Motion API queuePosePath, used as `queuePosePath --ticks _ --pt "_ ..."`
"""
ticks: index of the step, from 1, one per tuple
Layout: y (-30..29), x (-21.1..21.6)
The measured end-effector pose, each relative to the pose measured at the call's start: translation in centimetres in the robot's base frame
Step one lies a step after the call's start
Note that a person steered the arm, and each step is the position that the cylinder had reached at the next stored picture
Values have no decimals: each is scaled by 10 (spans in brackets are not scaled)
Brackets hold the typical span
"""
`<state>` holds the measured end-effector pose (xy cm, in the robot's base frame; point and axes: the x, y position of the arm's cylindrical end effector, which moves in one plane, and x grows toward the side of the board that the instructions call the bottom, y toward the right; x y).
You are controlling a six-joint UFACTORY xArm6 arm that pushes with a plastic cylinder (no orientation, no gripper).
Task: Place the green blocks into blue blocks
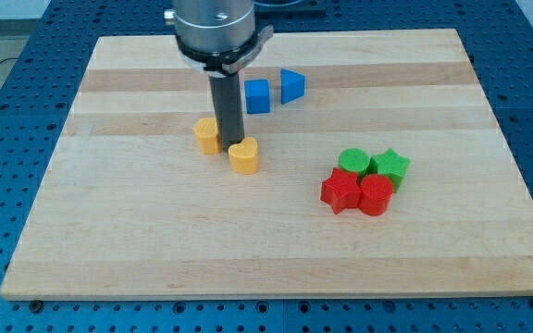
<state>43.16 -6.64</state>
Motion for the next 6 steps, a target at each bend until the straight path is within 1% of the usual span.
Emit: queuePosePath --ticks 1,2,4,5,6 --pt "1 -10" --pt "48 -14" --pt "243 -10" --pt "301 30" --pt "303 56"
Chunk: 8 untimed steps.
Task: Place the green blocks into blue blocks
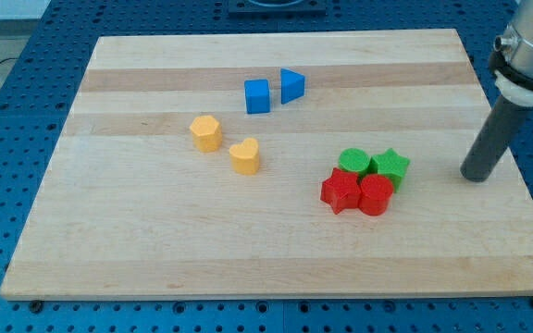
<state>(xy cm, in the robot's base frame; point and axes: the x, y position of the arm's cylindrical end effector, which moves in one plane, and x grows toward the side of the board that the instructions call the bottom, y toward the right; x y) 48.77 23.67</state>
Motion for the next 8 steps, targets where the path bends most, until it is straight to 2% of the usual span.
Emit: queuePosePath --ticks 1,3,4,5,8 --pt "-34 1" --pt "-137 1" --pt "-172 -15" --pt "-195 -41" --pt "-224 -23"
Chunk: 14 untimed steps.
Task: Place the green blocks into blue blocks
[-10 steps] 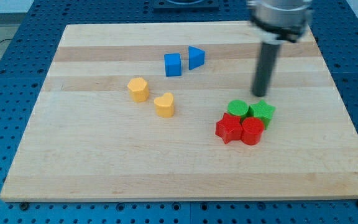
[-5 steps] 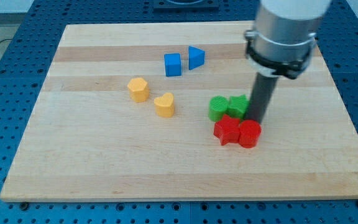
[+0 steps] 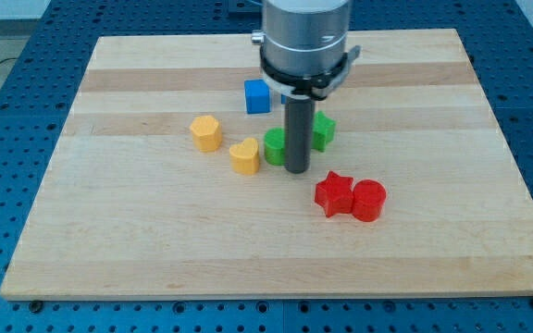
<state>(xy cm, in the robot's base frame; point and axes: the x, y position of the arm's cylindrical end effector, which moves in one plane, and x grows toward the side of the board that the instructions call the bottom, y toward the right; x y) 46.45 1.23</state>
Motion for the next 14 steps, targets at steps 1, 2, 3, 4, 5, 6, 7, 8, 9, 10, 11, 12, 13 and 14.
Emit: queuePosePath --ticks 1,2,3,4,5,6,7,8,9,10,11,12,13,14 --pt "-26 -2" --pt "-27 -38" --pt "-20 -79" --pt "-19 -81" --pt "-19 -56" --pt "-17 -35" --pt "5 -23" --pt "41 -18" --pt "67 -23" --pt "68 -56" --pt "53 -84" --pt "52 -77" --pt "55 -53" --pt "41 -56"
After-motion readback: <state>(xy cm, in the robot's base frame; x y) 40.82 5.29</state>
